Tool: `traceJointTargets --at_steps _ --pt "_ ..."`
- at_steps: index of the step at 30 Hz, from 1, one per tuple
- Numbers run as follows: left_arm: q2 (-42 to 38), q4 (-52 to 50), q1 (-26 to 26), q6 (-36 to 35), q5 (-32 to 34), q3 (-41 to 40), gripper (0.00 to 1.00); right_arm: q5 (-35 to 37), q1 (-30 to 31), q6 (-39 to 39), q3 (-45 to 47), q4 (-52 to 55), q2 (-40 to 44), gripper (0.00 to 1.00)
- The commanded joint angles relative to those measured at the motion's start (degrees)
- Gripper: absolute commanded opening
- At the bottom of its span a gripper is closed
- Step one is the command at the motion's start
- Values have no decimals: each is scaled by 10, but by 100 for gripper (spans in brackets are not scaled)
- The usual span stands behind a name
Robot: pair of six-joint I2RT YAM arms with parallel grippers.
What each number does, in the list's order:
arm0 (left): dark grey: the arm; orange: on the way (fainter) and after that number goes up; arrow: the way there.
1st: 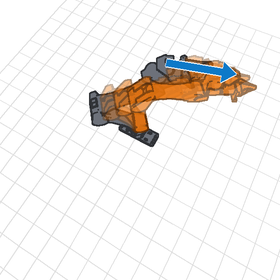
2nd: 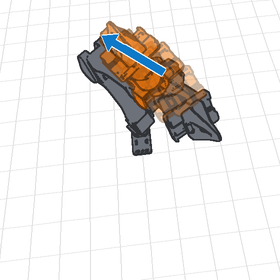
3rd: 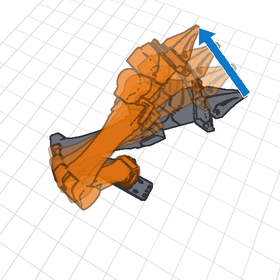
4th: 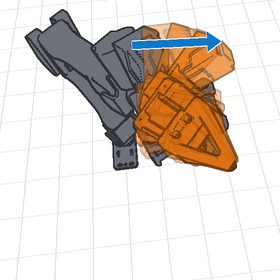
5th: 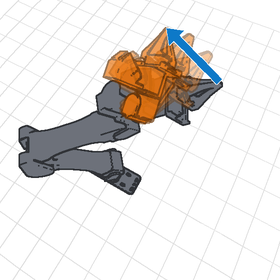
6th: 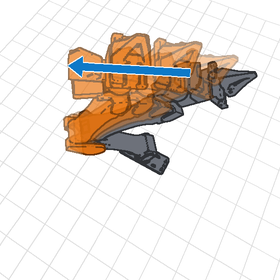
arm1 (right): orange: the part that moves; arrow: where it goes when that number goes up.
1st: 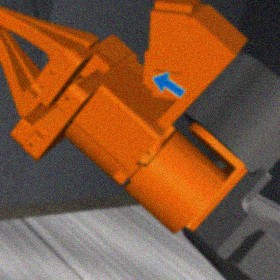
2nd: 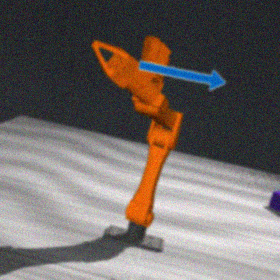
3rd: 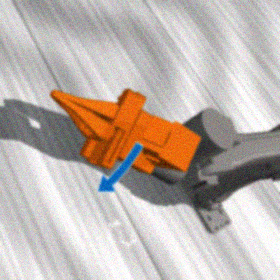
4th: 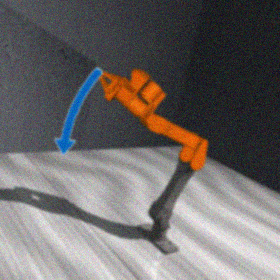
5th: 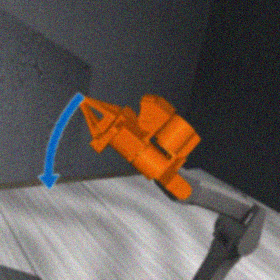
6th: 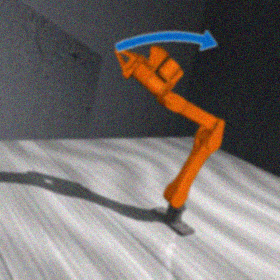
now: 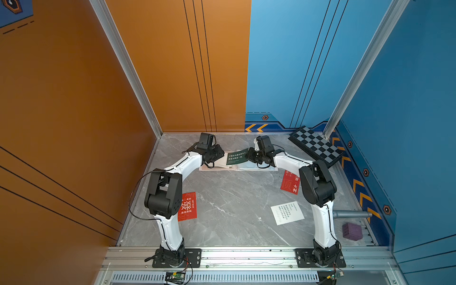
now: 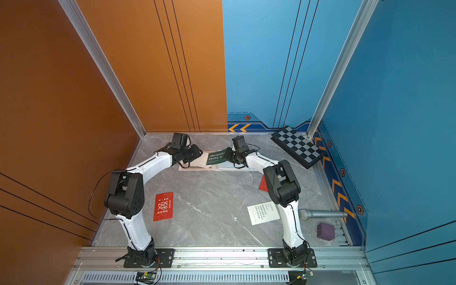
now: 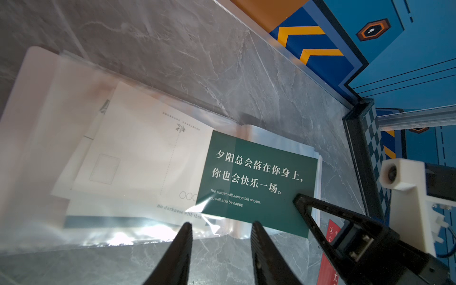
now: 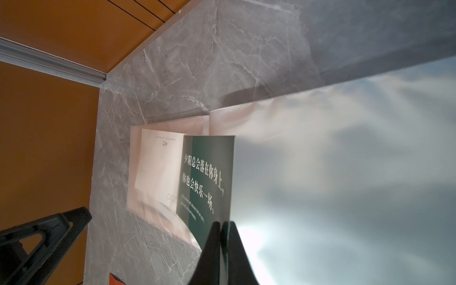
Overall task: Place the photos into the photo albums
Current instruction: Insert the photo into the photo album.
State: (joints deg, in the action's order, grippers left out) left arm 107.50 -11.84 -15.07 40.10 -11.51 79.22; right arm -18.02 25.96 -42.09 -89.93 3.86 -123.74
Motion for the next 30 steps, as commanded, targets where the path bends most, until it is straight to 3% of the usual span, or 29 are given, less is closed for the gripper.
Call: traceJointTargets --at_steps 1,11,23,30 --pt "-11 -12 -4 -11 11 13 42 -11 5 -8 -20 -7 -19 11" --pt "-16 -16 -6 -13 17 13 42 -27 13 -10 -47 4 -45 18" --pt "-19 -17 -7 -14 19 12 41 -3 8 16 -35 31 -17 44" --pt "-19 -17 -7 -14 19 12 42 37 1 57 -44 92 0 45"
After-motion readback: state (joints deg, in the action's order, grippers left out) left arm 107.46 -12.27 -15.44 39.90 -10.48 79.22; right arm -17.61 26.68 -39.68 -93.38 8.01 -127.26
